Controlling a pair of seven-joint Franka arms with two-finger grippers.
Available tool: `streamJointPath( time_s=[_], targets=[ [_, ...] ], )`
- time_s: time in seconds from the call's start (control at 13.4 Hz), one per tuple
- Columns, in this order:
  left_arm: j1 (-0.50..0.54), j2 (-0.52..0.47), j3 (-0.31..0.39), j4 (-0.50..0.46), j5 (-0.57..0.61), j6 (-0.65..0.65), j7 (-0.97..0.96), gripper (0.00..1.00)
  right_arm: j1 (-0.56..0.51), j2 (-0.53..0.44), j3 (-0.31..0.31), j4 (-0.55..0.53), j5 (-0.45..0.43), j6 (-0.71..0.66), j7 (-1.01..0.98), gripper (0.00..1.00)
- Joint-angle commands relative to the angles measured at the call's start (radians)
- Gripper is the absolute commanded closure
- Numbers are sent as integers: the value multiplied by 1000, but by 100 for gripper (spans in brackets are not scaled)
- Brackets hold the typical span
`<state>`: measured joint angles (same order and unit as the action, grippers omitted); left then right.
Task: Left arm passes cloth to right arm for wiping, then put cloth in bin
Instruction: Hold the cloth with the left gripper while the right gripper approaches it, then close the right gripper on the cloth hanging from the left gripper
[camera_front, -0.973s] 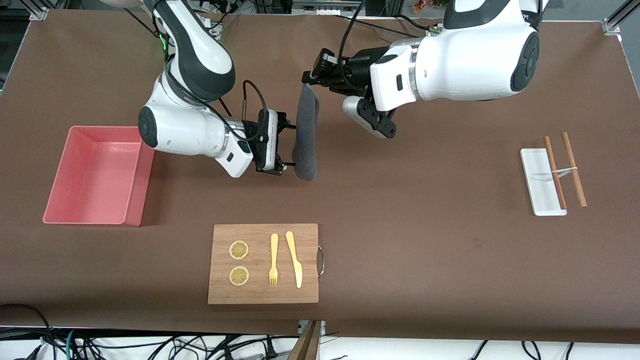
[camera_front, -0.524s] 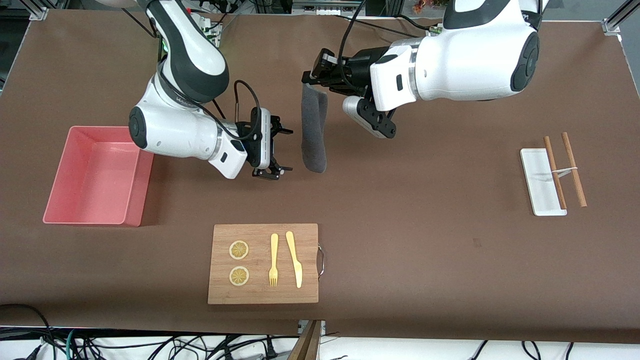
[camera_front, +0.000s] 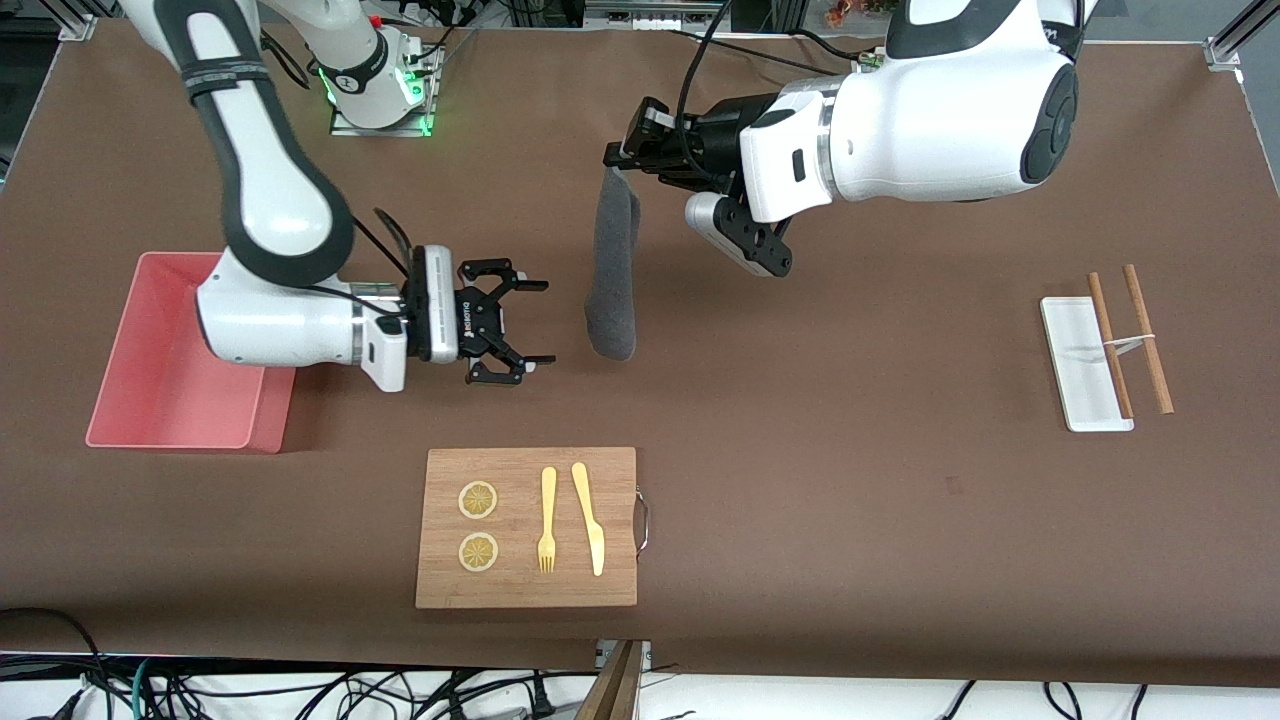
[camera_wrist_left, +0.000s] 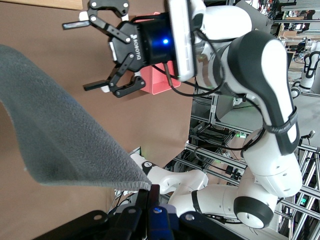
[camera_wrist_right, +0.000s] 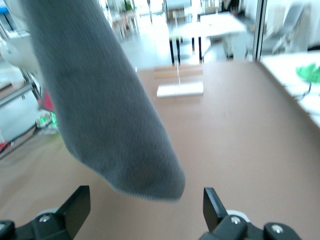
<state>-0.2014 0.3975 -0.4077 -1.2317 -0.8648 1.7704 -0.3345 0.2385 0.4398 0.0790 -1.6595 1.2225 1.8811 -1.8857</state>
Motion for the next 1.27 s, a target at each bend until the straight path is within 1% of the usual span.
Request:
streamJointPath(
  time_s=[0.0,0.22,0.37,0.45,0.6,0.82,0.9,0.97,1.05,1.2],
  targets=[
    [-7,-11,6,-11,-8,14,-8,100,15,-12,-2,-34,159,-16,-110,0],
    [-7,-11,7,-11,-8,14,-8,100,68,6,-8,-39,331,9,-191,0],
    [-7,-11,7,-11,-8,14,-8,100,108,20,-10,-39,400,44,-245,0],
    [-7,-11,7,-11,-8,14,-8,100,117,28,-10,-40,420,44,-263,0],
    [-7,-11,7,-11,-8,14,-8,100,139,28,-10,-58,425,46,-268,0],
    [-7,-9,7,-11,-8,14,-6,100,162,25,-11,-121,480,30,-276,0],
    [-9,-11,7,-11,-8,14,-6,100,160,23,-22,-132,479,17,-279,0],
    [-7,-9,7,-11,-8,14,-6,100,160,23,-37,-144,479,-26,-288,0],
    [-7,-11,7,-11,-8,14,-6,100,160,23,-41,-152,482,-43,-300,0],
    [-9,-9,7,-11,-8,15,-6,100,162,17,-45,-161,482,-43,-300,0]
  ],
)
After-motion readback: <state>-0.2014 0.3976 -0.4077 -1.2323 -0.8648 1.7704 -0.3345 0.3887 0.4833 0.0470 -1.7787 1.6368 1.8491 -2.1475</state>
